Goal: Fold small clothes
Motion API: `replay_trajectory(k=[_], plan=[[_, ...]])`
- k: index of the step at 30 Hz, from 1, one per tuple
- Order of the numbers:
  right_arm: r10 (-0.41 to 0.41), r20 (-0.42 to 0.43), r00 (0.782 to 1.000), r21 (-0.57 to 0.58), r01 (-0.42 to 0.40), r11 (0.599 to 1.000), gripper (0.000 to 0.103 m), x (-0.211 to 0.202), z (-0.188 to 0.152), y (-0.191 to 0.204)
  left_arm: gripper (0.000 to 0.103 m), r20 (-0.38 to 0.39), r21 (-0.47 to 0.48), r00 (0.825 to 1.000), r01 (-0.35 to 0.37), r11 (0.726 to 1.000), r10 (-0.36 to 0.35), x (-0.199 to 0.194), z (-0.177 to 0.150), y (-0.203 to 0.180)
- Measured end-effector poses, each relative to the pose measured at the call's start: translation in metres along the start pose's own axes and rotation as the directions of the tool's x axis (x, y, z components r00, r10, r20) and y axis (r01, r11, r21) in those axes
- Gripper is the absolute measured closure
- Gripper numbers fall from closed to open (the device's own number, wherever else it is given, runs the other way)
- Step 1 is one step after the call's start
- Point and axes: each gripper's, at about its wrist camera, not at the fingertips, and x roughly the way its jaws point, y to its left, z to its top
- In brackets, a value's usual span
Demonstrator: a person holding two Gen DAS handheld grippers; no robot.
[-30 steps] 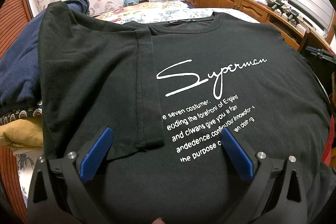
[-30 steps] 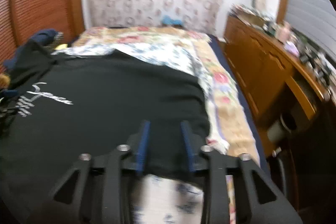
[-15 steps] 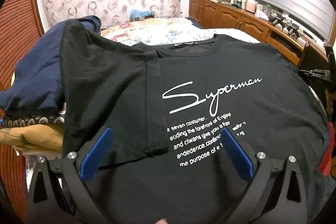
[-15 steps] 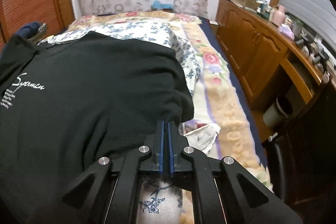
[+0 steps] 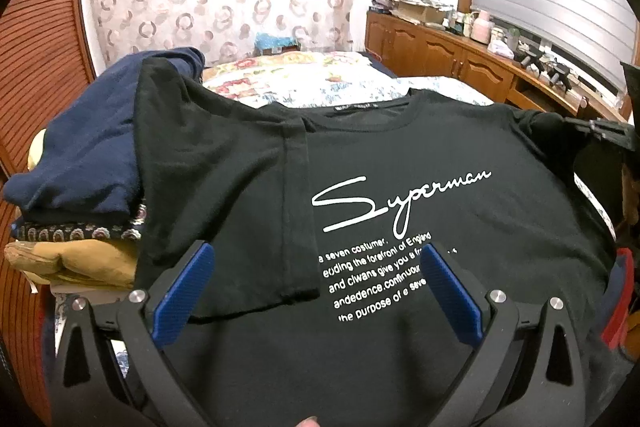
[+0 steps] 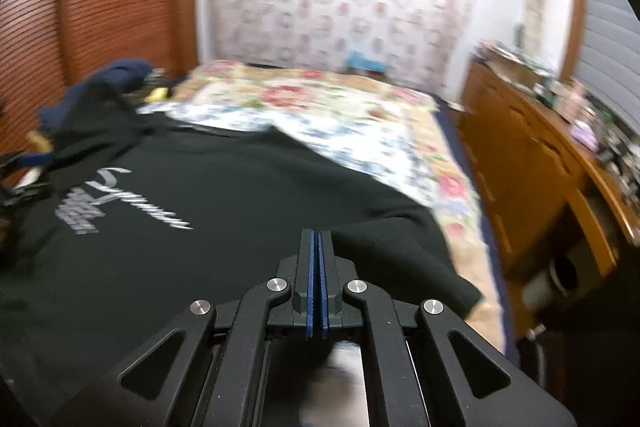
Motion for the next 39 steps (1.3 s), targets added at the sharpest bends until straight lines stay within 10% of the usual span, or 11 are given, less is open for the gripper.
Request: replay_trajectory(k=[8, 15, 19, 36, 39], plan=[[0.089, -0.103, 0.991, -0.035, -0.093, 0.995, 0.1, 0.028, -0.03, 0.046, 0.0, 0.091, -0.027, 0.996, 0.001, 1.0, 0.001, -0.017, 0.003, 0.0], [0.035, -0.092, 0.995, 0.017, -0.033, 0.999, 0.055, 0.015, -0.03, 0.029, 0.0, 0.128, -0.045, 0.992, -0.004, 0.999, 0.009, -0.026, 0.005, -0.003], [-0.016, -0.048, 0.999, 0.039, 0.018, 0.999, 0.051, -0.004, -0.025, 0.008, 0.0, 0.131, -0.038, 0.991, 0.013, 0.999, -0.008, -0.028, 0.004, -0.007], [-0.038, -0.19, 0.981, 0.134, 0.064, 0.989, 0.05, 0.034, -0.054, -0.05, 0.0, 0.102, -0.016, 0.994, 0.03, 0.999, -0.029, -0.022, 0.0, -0.019], [-0.001, -0.178, 0.984, 0.119, 0.022, 0.993, 0.082, 0.033, -0.05, -0.048, 0.0, 0.099, -0.017, 0.995, 0.03, 0.999, -0.028, -0.022, 0.0, -0.019]])
